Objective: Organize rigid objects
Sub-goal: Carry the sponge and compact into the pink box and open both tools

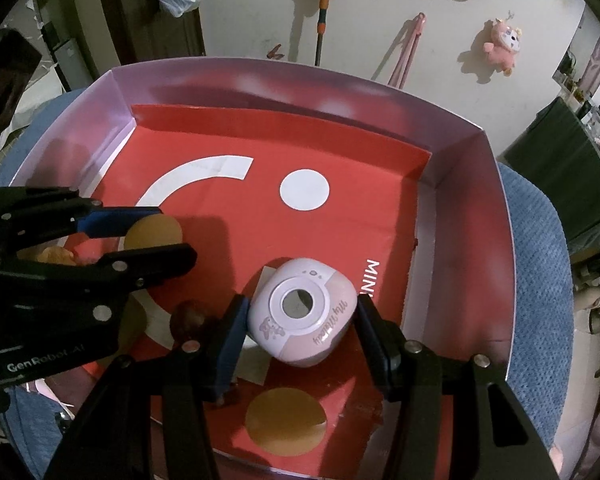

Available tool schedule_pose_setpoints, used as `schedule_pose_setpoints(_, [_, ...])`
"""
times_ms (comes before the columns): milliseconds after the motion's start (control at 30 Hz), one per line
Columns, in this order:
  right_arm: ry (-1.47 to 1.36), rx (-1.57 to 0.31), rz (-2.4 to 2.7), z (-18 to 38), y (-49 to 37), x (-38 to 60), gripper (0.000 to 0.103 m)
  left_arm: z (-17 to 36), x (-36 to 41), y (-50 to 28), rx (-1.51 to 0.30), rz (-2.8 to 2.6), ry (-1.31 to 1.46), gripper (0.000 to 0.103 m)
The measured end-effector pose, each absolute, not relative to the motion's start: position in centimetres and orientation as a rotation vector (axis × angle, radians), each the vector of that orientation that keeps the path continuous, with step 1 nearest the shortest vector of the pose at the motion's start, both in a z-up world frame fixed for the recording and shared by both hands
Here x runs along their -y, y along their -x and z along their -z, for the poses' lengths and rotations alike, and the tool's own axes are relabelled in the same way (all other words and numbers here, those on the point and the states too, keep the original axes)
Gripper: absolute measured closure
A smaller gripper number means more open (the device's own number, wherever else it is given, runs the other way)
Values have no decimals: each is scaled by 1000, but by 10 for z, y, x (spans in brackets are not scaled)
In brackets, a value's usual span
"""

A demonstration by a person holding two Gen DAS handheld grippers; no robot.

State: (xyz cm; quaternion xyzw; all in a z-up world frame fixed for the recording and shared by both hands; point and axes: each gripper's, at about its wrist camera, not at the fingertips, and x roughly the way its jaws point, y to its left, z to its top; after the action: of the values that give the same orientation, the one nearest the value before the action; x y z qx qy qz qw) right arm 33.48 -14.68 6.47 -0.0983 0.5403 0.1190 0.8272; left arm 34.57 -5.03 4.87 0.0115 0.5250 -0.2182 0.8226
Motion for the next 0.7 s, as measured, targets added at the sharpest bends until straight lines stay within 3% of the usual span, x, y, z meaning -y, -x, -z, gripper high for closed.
schedule_pose_setpoints(200, [204, -1148, -252, -65, -336, 147, 47, -48, 48, -346, -1120, 469, -2, 67])
schedule_pose_setpoints(333, [192, -1147, -251, -65, -335, 147, 47, -49, 43, -346, -1116, 475, 11, 47])
schedule_pose_setpoints(533, [172, -1149, -253, -68, -329, 148, 47, -58, 39, -338, -1087, 481, 16, 45])
schedule_pose_setpoints(700, [151, -1112, -249, -81, -317, 151, 45, -82, 30, -319, -993, 457, 11, 34])
